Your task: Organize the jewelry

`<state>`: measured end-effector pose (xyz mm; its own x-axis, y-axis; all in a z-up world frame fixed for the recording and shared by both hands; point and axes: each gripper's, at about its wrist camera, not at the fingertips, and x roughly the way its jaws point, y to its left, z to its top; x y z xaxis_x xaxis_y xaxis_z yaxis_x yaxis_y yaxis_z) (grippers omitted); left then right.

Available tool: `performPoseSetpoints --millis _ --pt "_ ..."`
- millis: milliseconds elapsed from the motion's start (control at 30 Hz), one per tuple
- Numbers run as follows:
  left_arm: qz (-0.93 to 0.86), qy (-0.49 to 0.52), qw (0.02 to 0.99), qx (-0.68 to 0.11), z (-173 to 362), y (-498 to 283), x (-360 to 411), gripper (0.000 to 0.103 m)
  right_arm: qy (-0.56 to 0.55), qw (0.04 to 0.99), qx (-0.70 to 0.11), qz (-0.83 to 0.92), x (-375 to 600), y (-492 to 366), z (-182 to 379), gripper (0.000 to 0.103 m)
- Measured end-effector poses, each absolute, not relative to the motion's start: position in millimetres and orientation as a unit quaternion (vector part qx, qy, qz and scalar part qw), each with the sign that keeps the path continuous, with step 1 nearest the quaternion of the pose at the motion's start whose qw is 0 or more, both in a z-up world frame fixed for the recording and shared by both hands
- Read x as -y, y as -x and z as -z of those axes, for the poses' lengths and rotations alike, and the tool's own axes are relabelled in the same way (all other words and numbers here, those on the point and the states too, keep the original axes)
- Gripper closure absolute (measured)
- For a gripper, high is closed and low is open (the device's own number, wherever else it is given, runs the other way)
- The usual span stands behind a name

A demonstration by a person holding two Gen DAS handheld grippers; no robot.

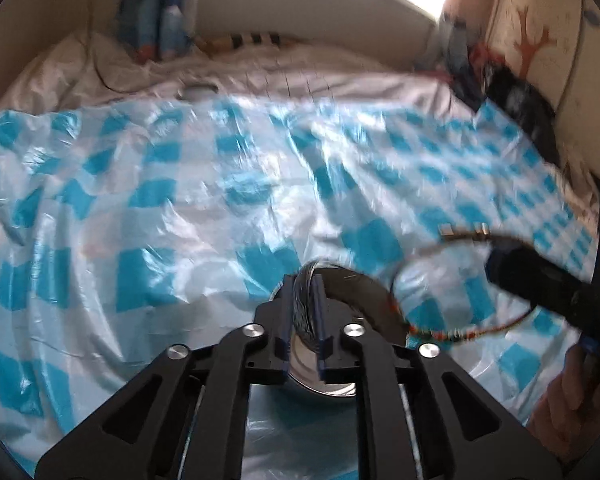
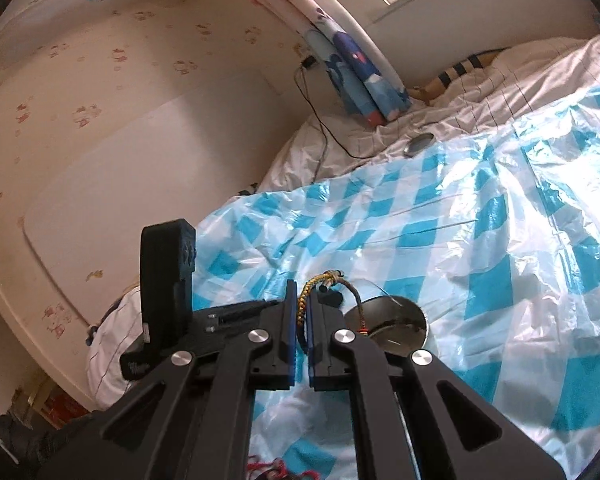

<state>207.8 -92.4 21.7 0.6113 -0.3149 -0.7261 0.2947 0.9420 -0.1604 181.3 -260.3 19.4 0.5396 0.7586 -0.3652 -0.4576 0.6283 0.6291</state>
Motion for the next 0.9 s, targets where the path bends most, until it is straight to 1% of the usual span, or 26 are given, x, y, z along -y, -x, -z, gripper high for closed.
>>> performPoseSetpoints --millis 33,67,133,200,233,267,300,333,367,433,467,500,533,600,667,800,900 --pt "0.164 0.009 0.896 -0.413 -18 -209 93 0.080 -0.239 0.843 -0.321 -0.359 259 -185 -17 0.098" --pt "0.162 0.011 0.895 -0.416 -16 -209 91 0.070 -0.242 0.840 -0.327 -0.360 255 -192 -12 0.098" --pt "0.155 0.015 0.897 -0.414 -20 -206 84 0.063 -0.250 0.833 -0.336 -0.362 251 -198 -6 0.098" --pt "0.146 0.018 0.903 -0.403 -28 -202 76 0.059 -0.271 0.817 -0.346 -0.374 246 -204 1 0.097" --pt "0.143 0.023 0.905 -0.400 -32 -198 70 0.056 -0.268 0.813 -0.358 -0.372 242 -207 4 0.097" --pt "0.142 0.025 0.906 -0.399 -35 -195 65 0.054 -0.240 0.827 -0.376 -0.342 237 -209 5 0.094" --pt "0.140 0.024 0.906 -0.398 -36 -191 61 0.054 -0.194 0.850 -0.392 -0.293 232 -210 8 0.078" --pt "0.138 0.022 0.906 -0.400 -35 -185 56 0.053 -0.179 0.860 -0.394 -0.269 234 -208 10 0.069" --pt "0.139 0.020 0.904 -0.404 -34 -180 52 0.053 -0.183 0.862 -0.396 -0.259 237 -208 10 0.065" --pt "0.148 0.021 0.897 -0.416 -28 -169 45 0.053 -0.189 0.866 -0.394 -0.245 242 -206 5 0.065" --pt "0.155 0.023 0.892 -0.424 -25 -163 42 0.053 -0.192 0.870 -0.386 -0.239 246 -202 0 0.062" --pt "0.165 0.025 0.886 -0.432 -21 -156 41 0.053 -0.195 0.875 -0.378 -0.233 250 -197 -7 0.055" --pt "0.177 0.025 0.881 -0.437 -18 -148 41 0.053 -0.195 0.876 -0.374 -0.233 251 -194 -10 0.052" --pt "0.187 0.017 0.878 -0.440 -15 -137 42 0.053 -0.185 0.880 -0.367 -0.236 252 -187 -18 0.045" --pt "0.193 0.015 0.876 -0.442 -14 -124 40 0.053 -0.199 0.877 -0.364 -0.243 257 -179 -20 0.041" --pt "0.209 0.019 0.870 -0.447 -13 -103 34 0.051 -0.271 0.855 -0.362 -0.253 271 -176 -17 0.041" --pt "0.216 0.004 0.865 -0.453 -7 -84 32 0.049 -0.295 0.848 -0.365 -0.246 278 -177 -14 0.040"
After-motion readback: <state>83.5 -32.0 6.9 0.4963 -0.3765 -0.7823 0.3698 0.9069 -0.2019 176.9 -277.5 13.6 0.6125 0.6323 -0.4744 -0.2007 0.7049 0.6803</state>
